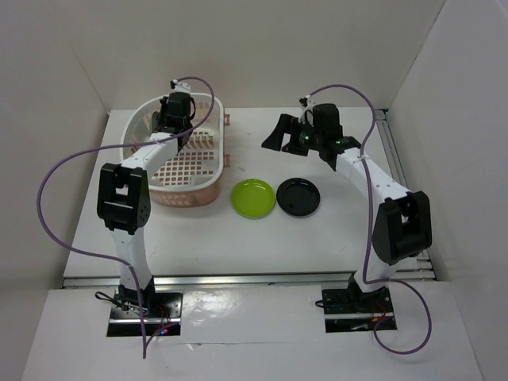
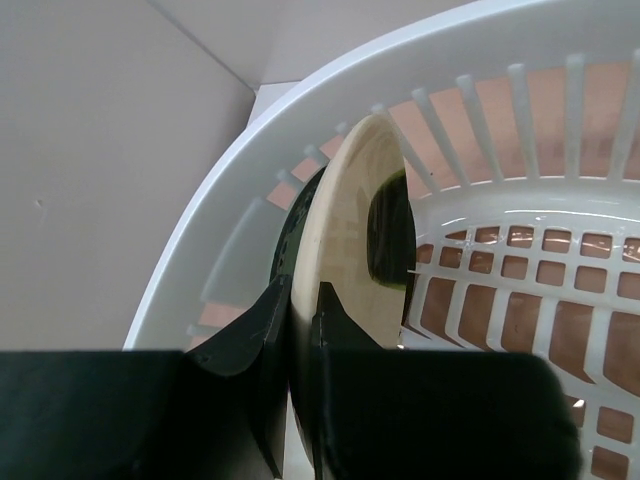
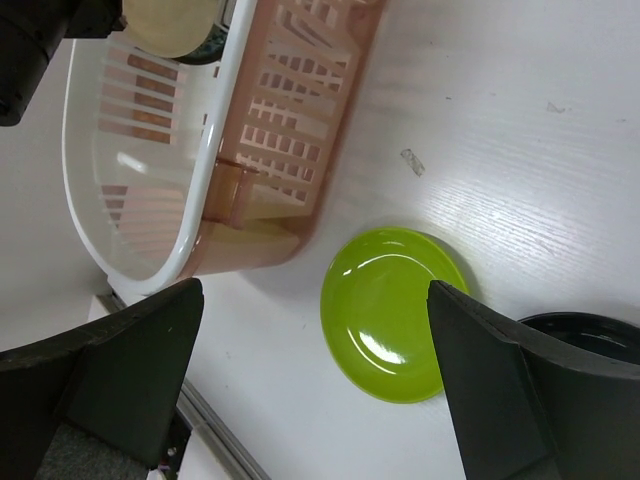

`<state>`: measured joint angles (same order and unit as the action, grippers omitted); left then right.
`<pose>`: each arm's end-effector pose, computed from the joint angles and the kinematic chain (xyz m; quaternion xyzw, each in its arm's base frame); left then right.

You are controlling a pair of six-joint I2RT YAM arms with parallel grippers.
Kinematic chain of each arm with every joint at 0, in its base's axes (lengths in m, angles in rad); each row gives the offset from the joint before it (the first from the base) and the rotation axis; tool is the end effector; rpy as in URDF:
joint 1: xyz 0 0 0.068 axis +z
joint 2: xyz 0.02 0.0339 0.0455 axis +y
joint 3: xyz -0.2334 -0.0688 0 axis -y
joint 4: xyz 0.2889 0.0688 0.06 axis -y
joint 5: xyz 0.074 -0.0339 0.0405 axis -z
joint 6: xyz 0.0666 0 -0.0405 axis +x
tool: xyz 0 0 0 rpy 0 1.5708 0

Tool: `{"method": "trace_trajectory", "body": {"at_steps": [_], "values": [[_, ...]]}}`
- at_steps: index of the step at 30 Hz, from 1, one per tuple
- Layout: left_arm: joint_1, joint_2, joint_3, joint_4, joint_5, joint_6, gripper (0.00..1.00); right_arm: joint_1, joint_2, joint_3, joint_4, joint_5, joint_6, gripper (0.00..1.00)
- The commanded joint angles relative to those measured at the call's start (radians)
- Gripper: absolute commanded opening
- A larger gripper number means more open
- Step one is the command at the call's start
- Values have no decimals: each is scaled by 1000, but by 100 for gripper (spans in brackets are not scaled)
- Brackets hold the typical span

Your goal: Load the plates into the dish rack

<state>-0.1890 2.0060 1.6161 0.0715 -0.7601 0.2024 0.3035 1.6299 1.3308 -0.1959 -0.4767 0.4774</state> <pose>0.5238 -0.0535 0.2326 -0.0669 0.7804 0.3042 0.5422 0.4153 0.1621 0.2554 -0.0480 0.8419 0.3770 0.3832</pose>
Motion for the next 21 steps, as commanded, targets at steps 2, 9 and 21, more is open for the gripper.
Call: {"method": "trace_trajectory", "body": {"at_steps": [2,9,21], "values": [[5,20,42,31,31,-38,0,6,19,61,21,-20,-3,100],[5,30,77,-1,58,-67,0,6,47,90,21,-20,-3,100],[14,66,76,-1,76,-67,0,6,85,108,21,-40,6,100]]}}
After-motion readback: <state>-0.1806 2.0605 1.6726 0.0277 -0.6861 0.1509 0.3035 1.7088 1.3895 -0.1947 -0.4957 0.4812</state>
